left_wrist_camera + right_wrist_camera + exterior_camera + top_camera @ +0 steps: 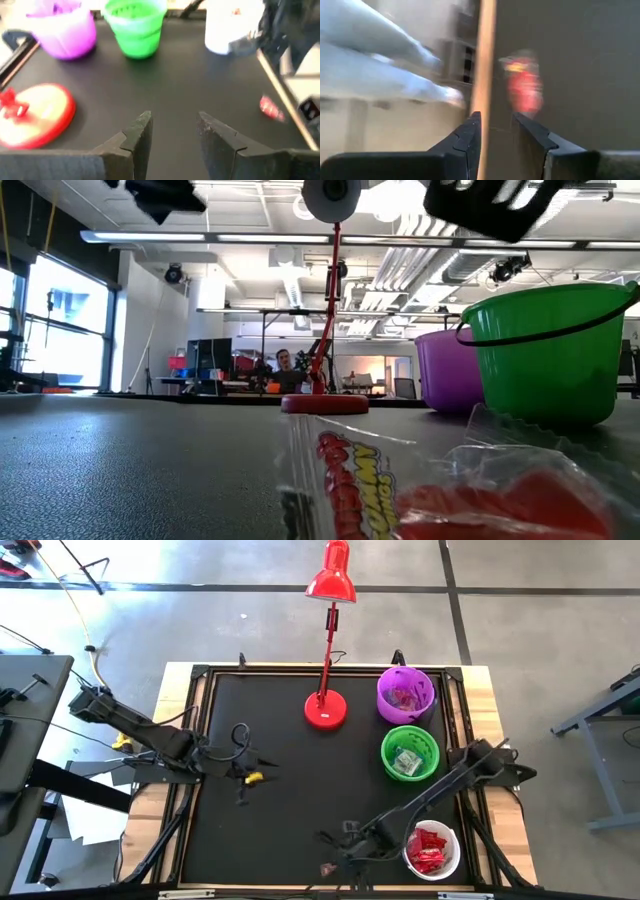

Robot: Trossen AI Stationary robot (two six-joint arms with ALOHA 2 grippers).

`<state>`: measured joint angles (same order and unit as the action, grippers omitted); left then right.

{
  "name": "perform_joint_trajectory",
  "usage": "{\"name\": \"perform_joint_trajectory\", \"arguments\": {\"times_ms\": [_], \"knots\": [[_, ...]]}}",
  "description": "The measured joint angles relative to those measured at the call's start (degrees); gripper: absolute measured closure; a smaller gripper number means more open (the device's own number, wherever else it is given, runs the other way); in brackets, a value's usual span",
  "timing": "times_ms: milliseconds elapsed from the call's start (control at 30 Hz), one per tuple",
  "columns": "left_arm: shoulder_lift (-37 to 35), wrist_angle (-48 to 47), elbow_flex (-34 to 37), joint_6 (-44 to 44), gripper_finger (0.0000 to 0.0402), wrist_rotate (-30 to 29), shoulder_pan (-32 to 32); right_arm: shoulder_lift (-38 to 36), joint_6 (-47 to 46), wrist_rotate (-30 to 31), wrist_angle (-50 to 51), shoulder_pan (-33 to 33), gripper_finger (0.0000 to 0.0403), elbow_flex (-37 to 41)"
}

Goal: Organize candy in baskets
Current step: Put the red gummy into the violet bucket

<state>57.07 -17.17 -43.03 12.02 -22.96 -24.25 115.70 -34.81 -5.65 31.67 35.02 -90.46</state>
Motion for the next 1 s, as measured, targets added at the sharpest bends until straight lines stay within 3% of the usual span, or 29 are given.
{"name": "perform_joint_trajectory", "arguments": {"times_ms": [200, 400, 600, 833, 1000], "knots": [[-0.71, -1.56, -0.16, -2.03, 0.0266, 0.89, -1.18, 4.85, 10.25, 5.49, 2.59, -0.60, 0.0304, -4.94], [-1.96, -0.18, -0.12, -7.40, 0.0266, 4.75, -2.59, 7.46, 10.22, 4.69, 2.82, -1.41, 0.0304, -5.14], [-3.46, 1.35, 0.87, -7.81, 0.0266, 4.87, -2.82, 8.22, 9.22, 3.54, 2.20, -1.67, 0.0304, -5.11], [-6.06, 18.11, 12.34, -4.84, 0.0266, 6.20, -2.82, 8.20, 7.79, 0.92, 2.42, -1.66, 0.0304, -4.82], [-6.81, 23.07, 15.59, -4.69, 0.0266, 6.17, -2.78, 8.18, 7.82, 0.44, 2.16, -1.66, 0.0304, -4.50]]}}
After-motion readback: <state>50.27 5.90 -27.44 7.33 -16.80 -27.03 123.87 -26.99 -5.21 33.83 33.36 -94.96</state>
